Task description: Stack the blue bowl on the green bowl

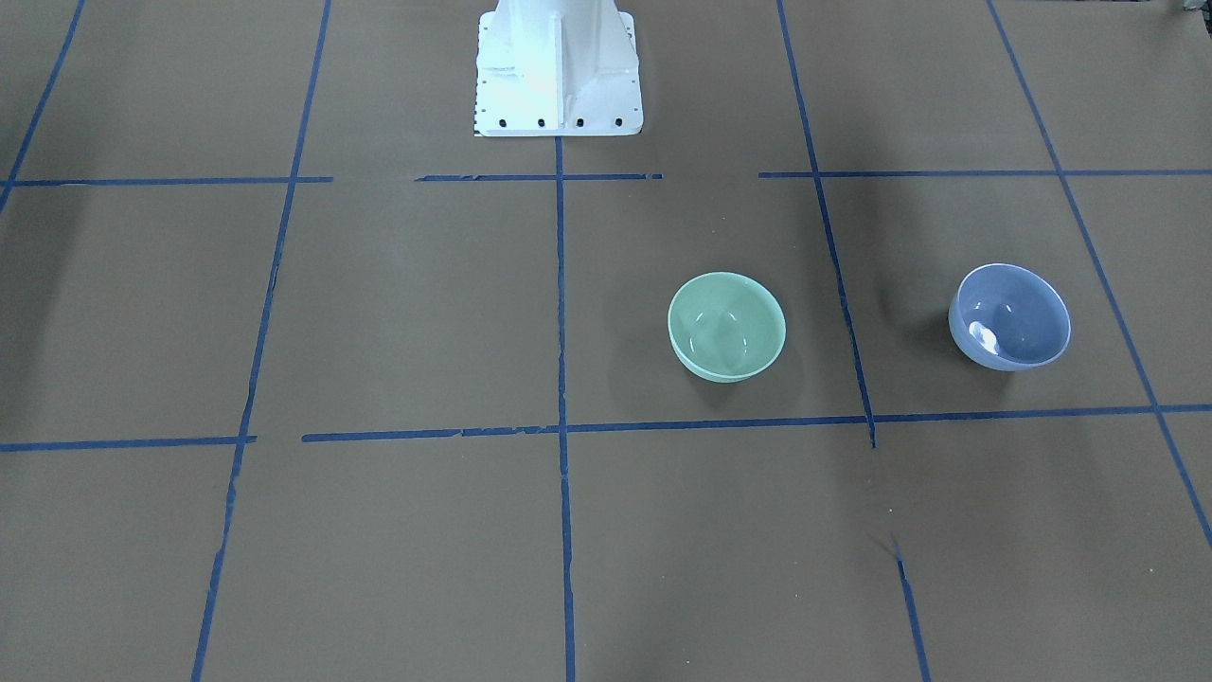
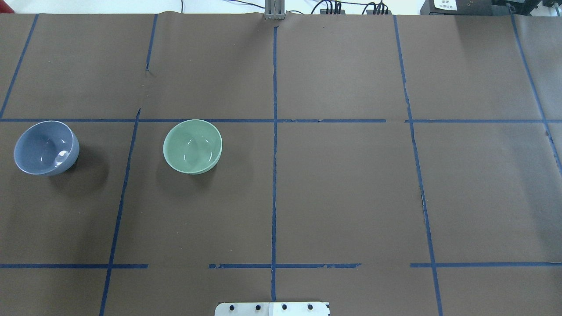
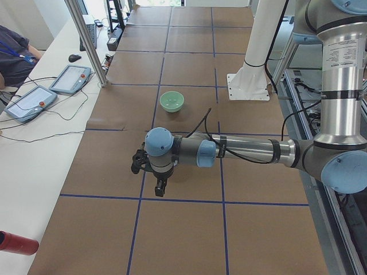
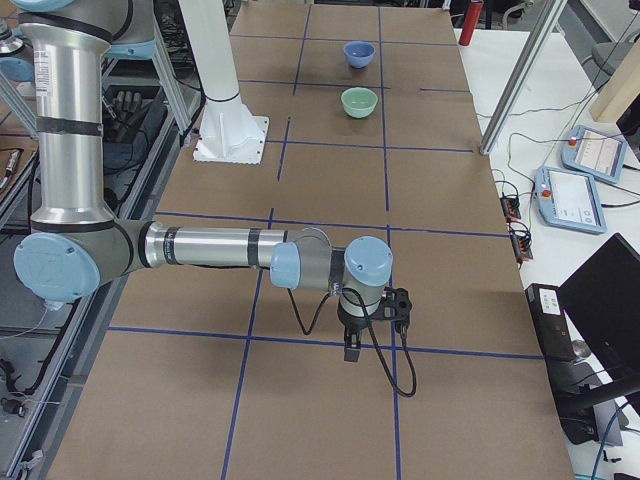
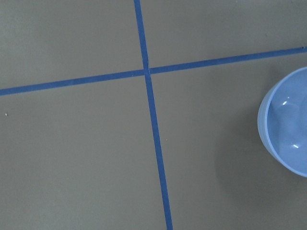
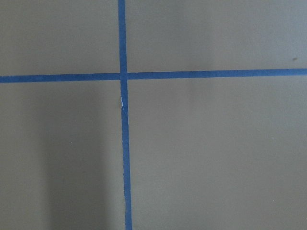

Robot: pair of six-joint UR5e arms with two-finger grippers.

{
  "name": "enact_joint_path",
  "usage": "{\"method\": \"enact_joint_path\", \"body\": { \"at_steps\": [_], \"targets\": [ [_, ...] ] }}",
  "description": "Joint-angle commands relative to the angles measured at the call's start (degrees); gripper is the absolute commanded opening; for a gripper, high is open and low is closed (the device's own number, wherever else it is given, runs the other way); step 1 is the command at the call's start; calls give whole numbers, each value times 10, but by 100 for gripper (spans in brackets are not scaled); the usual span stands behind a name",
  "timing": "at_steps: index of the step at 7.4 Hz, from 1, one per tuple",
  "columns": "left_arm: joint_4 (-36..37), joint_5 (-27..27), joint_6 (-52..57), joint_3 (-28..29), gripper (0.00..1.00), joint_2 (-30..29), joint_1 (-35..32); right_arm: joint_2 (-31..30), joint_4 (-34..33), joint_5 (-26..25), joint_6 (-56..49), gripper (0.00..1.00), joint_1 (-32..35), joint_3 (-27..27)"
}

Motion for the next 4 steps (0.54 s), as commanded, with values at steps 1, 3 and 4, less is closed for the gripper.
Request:
{"method": "enact_joint_path", "body": {
  "at_steps": [1, 3, 4],
  "targets": [
    [-134, 2, -200, 34, 100, -14, 106, 0, 0, 0, 0, 100, 0, 0],
    [-218, 70, -345, 42, 100, -19, 176, 0, 0, 0, 0, 100, 0, 0],
    [-222, 122, -373, 46, 100, -21, 205, 0, 0, 0, 0, 100, 0, 0]
  ]
}}
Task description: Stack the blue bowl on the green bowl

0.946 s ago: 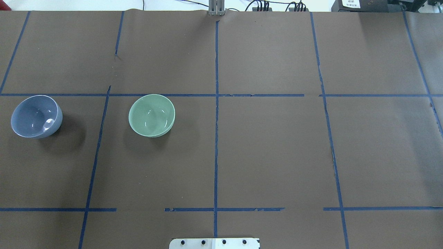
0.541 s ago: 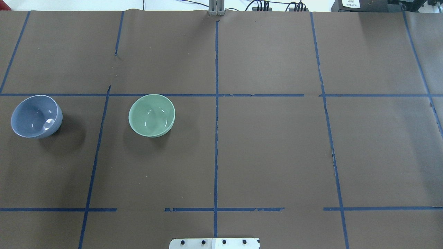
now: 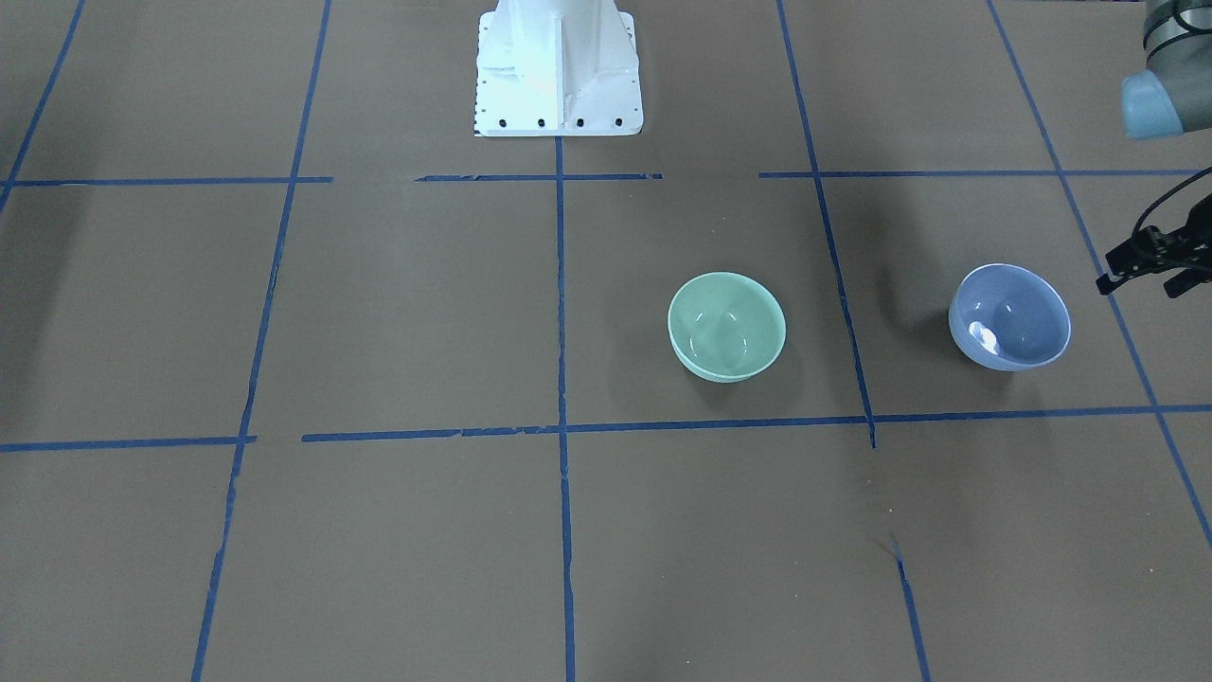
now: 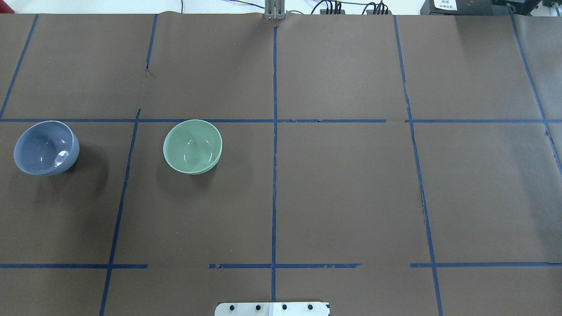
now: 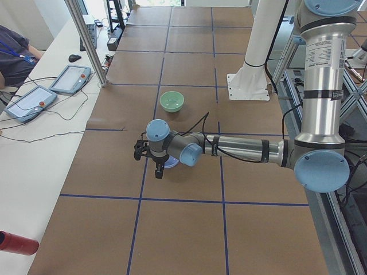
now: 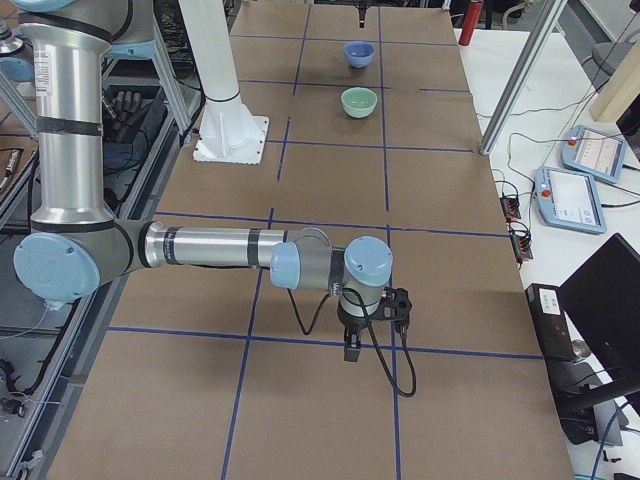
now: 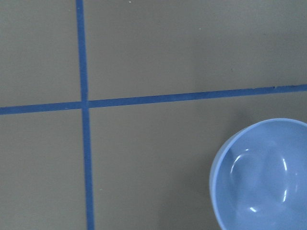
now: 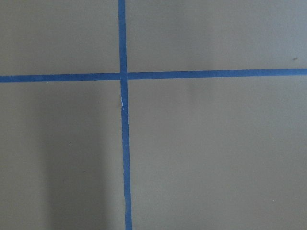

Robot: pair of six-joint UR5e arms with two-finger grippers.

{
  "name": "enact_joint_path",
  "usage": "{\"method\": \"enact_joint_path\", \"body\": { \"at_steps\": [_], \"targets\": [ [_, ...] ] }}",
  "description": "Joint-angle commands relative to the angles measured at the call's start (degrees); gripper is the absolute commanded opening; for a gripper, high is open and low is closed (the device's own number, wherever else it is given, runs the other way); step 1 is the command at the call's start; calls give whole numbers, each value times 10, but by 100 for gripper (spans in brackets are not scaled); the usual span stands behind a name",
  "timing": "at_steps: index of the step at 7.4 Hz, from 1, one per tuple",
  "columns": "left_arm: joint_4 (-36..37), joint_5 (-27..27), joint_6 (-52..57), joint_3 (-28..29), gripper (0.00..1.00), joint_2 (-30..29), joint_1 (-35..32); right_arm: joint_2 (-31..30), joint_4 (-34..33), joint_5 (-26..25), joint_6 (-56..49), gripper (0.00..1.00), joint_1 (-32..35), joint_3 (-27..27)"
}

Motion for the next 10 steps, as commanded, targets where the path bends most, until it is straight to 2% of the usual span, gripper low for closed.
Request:
{"method": "enact_joint_path", "body": {
  "at_steps": [1, 4, 6, 7, 8, 9, 10],
  "targets": [
    [-20, 62, -60, 8, 100, -3, 41, 0, 0, 0, 0, 100, 1, 0],
    [-28, 59, -80, 26, 81, -13, 63, 0, 0, 0, 0, 100, 0, 0],
    [-27, 55, -81, 33, 75, -23, 67, 0, 0, 0, 0, 100, 0, 0],
    [-26, 55, -79, 34, 57, -23, 67, 0, 0, 0, 1, 100, 1, 0],
    [-23, 54, -77, 35, 6, -23, 67, 0, 0, 0, 0, 100, 0, 0],
    [-23, 48, -77, 34, 0, -23, 67, 0, 0, 0, 1, 100, 0, 0],
    [-24, 30, -77, 34, 0, -23, 68, 0, 0, 0, 0, 100, 0, 0]
  ]
}}
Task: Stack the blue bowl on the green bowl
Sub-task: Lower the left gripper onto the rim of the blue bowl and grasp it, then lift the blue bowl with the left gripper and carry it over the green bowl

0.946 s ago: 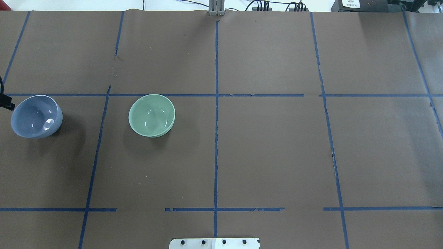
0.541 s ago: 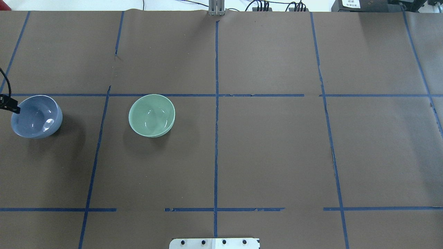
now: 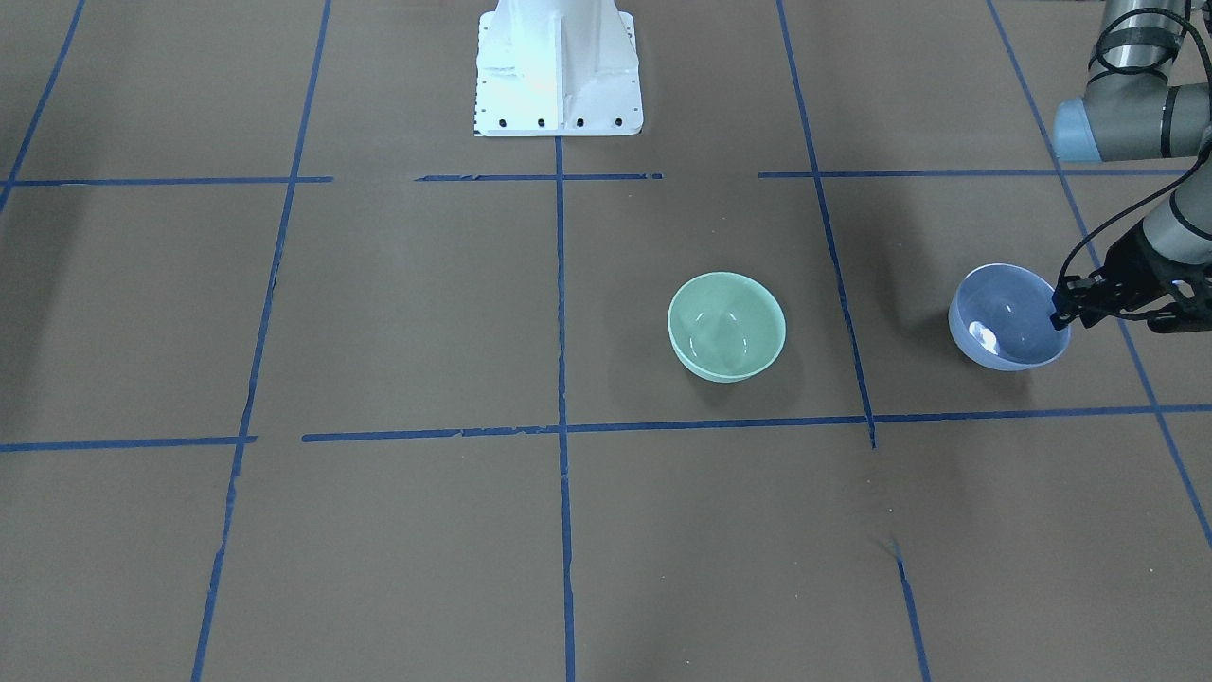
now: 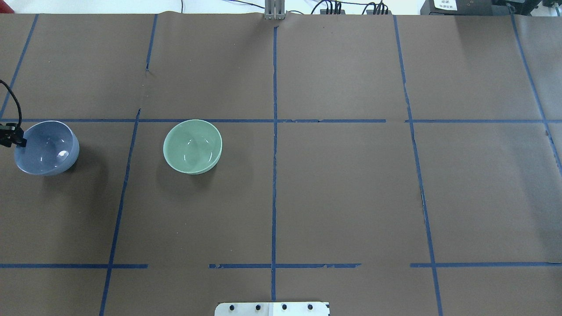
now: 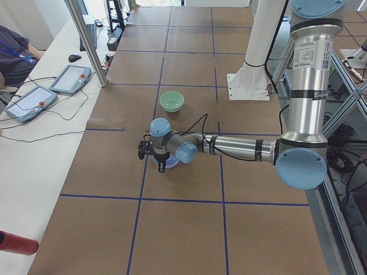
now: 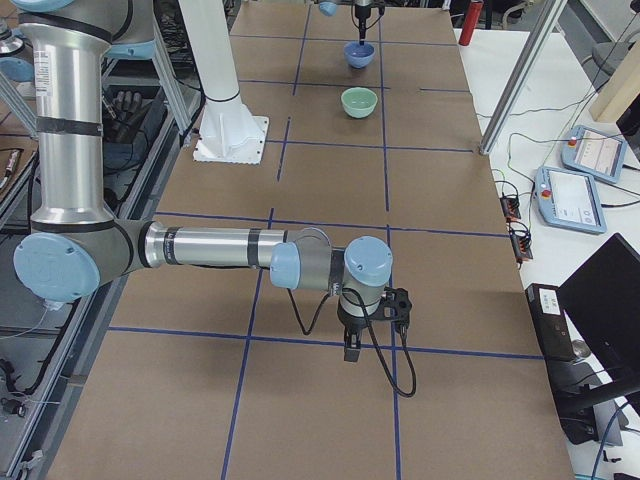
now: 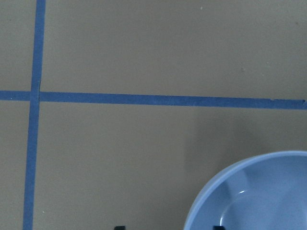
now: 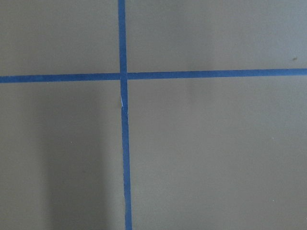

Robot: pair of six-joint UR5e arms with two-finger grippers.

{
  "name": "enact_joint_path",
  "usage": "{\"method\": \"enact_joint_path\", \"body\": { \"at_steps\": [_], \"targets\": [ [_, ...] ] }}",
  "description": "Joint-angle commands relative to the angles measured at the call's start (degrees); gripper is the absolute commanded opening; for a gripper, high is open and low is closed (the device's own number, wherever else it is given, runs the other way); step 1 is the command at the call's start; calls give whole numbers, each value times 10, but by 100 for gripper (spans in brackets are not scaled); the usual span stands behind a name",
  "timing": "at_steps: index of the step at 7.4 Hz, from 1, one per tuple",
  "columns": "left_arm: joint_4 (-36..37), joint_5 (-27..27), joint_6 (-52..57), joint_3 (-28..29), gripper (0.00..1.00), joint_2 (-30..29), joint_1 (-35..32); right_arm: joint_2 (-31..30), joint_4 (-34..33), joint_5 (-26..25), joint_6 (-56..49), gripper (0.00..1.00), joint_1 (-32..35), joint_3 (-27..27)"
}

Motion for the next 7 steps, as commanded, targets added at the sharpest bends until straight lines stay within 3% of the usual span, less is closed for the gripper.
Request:
{"method": "enact_joint_path", "body": {
  "at_steps": [1, 4, 7],
  "targets": [
    [-1, -27, 0, -1, 0, 0, 3, 0, 0, 0, 0, 100, 0, 0],
    [21, -85, 5, -57, 0, 9, -1, 0, 0, 0, 0, 100, 0, 0],
    [289, -81, -24, -197, 0, -68, -6, 0, 0, 0, 0, 100, 0, 0]
  ]
}}
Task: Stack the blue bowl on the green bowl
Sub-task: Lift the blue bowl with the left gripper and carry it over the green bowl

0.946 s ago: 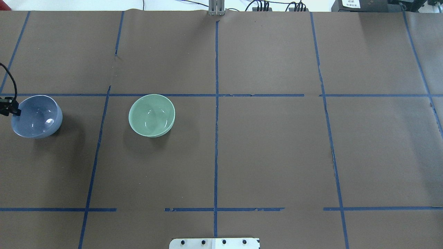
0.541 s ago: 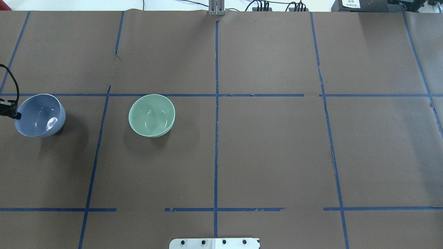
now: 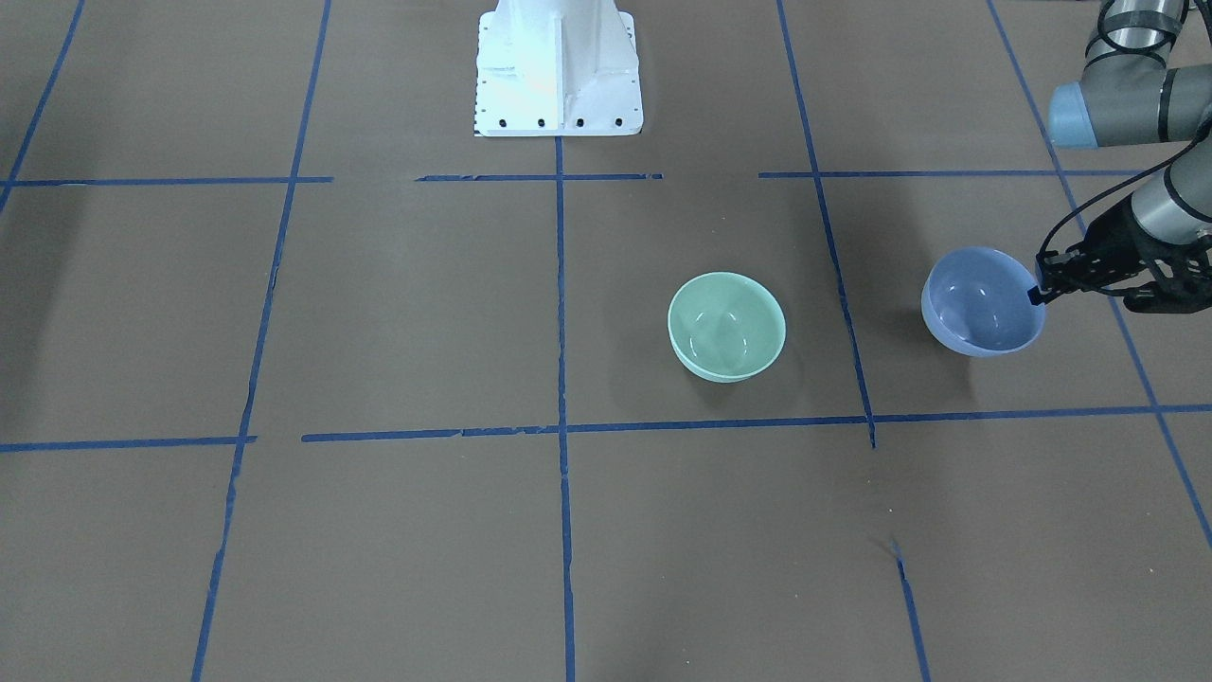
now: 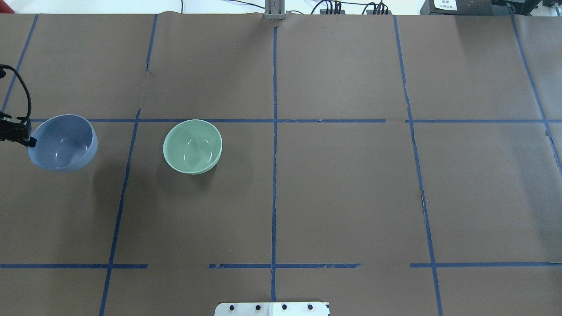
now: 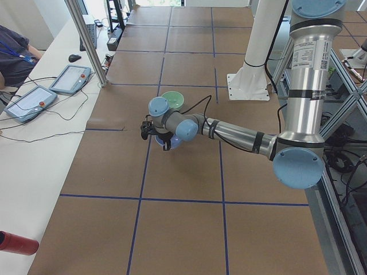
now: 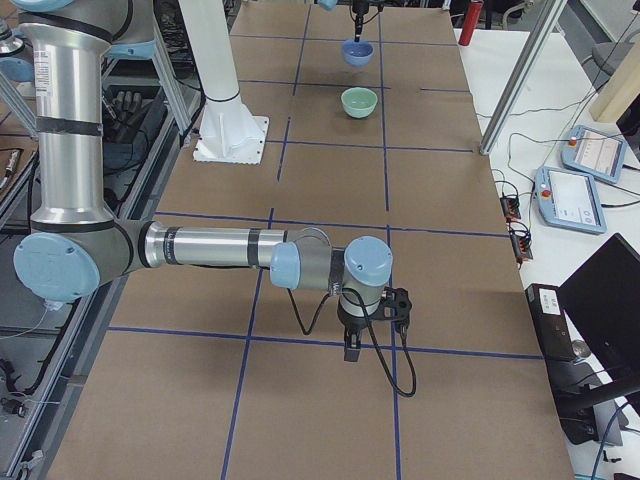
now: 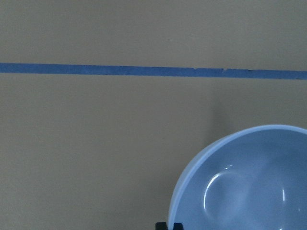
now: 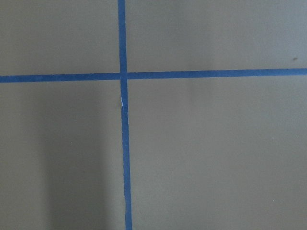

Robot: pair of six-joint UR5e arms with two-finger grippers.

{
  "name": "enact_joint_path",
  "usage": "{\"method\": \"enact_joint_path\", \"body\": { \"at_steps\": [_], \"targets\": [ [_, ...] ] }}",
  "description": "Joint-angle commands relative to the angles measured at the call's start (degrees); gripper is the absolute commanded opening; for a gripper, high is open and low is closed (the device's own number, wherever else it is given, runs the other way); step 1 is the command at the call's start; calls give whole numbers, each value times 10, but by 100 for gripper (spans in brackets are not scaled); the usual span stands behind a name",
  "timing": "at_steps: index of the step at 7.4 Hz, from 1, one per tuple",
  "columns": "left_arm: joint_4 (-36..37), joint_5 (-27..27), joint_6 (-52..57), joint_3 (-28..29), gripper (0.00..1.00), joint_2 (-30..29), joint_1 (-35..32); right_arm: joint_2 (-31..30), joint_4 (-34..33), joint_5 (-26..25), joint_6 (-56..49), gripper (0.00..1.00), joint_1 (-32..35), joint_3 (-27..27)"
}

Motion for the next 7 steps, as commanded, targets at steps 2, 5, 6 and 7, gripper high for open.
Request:
{"method": "enact_joint_path", "body": {
  "at_steps": [2, 5, 6, 7],
  "targets": [
    [116, 3, -211, -76, 0, -118, 15, 0, 0, 0, 0, 100, 1, 0],
    [104, 44, -384, -67, 0, -174, 140, 1, 0, 0, 0, 100, 0, 0],
    [61, 64, -424, -53, 0, -179, 167, 1, 0, 0, 0, 100, 0, 0],
    [8, 79, -454, -23, 0, -181, 178, 0, 0, 0, 0, 100, 0, 0]
  ]
}}
